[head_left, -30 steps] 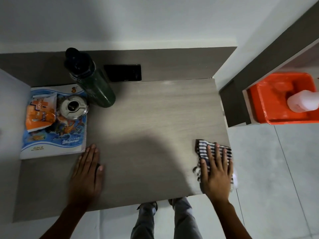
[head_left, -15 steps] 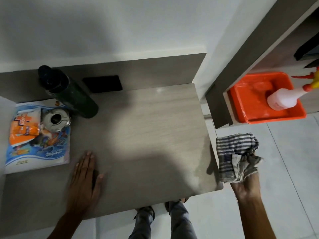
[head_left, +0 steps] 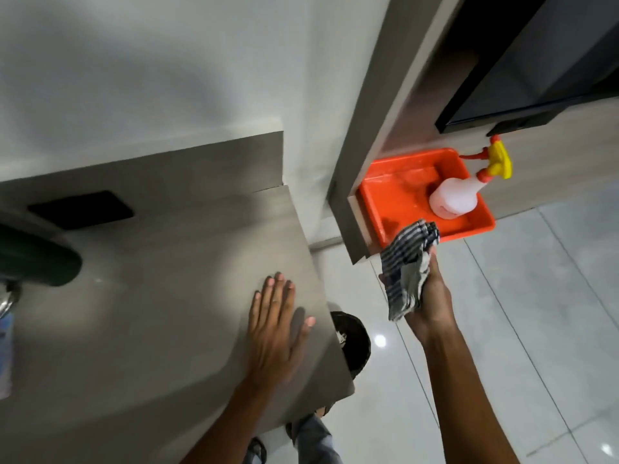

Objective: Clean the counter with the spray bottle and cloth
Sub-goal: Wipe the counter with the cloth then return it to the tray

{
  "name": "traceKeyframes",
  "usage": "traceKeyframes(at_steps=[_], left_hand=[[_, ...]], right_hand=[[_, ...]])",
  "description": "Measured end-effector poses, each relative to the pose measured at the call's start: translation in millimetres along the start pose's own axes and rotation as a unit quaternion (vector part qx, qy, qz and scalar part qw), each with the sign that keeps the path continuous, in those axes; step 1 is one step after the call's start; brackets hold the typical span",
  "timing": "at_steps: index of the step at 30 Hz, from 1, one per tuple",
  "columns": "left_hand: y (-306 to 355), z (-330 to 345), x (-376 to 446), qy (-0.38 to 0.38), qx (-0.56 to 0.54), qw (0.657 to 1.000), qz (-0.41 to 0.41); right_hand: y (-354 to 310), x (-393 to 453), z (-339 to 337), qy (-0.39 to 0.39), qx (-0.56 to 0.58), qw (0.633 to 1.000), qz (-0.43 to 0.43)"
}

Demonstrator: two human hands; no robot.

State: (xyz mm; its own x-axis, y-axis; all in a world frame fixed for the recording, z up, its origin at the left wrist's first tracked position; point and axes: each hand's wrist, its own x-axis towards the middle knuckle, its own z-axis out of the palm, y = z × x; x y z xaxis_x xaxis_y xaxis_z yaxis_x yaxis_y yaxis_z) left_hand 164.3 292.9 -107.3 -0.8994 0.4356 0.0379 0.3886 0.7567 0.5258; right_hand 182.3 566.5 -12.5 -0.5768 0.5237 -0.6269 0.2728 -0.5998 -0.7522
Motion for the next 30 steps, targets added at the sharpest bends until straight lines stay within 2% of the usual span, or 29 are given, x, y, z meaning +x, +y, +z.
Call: traceKeyframes(at_steps=[2,5,8,10,13,15,18,19,20,21,23,24,27,29,30], left_hand=[[17,17,11,-0.018,0.022,1.000,0.004],[25,30,17,-0.061,0.136,0.989,-0.005],[20,39,15,-0.049,0.182,0.982,-0.002],[16,43,13,-0.028,0.194,0.981,0.006],[16,47,13,-0.014,0.210,0.978,0.004],[16,47,13,-0.014,0.205,0.979,0.003],[14,49,13,0.003,0.192,0.981,0.008],[14,50,13,0.013,0.187,0.982,0.009],[15,51,13,0.021,0.182,0.983,0.011],[14,52,12,0.026,0.179,0.983,0.011],[14,52,13,0.018,0.177,0.984,0.007],[13,52,13,0.012,0.174,0.985,0.005],[12,53,13,0.004,0.169,0.986,-0.001],[13,53,13,0.005,0.172,0.985,0.002],[13,52,14,0.009,0.174,0.985,0.008]], right_hand=[[-33,27,3,-0.029,-0.024,0.999,-0.029],[-77,62,11,-0.056,-0.107,0.991,-0.053],[-99,91,8,-0.078,-0.125,0.989,0.004],[-106,103,3,-0.084,-0.131,0.988,0.012],[-107,120,-1,-0.065,-0.130,0.989,-0.034],[-105,131,5,-0.047,-0.189,0.975,-0.107],[-101,148,19,-0.025,-0.372,0.905,-0.203],[-99,155,22,-0.041,-0.407,0.889,-0.206],[-96,167,23,-0.067,-0.471,0.854,-0.212],[-90,176,26,-0.112,-0.573,0.782,-0.220],[-73,193,27,-0.174,-0.751,0.610,-0.186],[-66,196,28,-0.176,-0.777,0.583,-0.160],[-59,198,27,-0.146,-0.773,0.600,-0.148],[-61,192,25,-0.137,-0.750,0.624,-0.170],[-62,186,25,-0.127,-0.727,0.649,-0.185]])
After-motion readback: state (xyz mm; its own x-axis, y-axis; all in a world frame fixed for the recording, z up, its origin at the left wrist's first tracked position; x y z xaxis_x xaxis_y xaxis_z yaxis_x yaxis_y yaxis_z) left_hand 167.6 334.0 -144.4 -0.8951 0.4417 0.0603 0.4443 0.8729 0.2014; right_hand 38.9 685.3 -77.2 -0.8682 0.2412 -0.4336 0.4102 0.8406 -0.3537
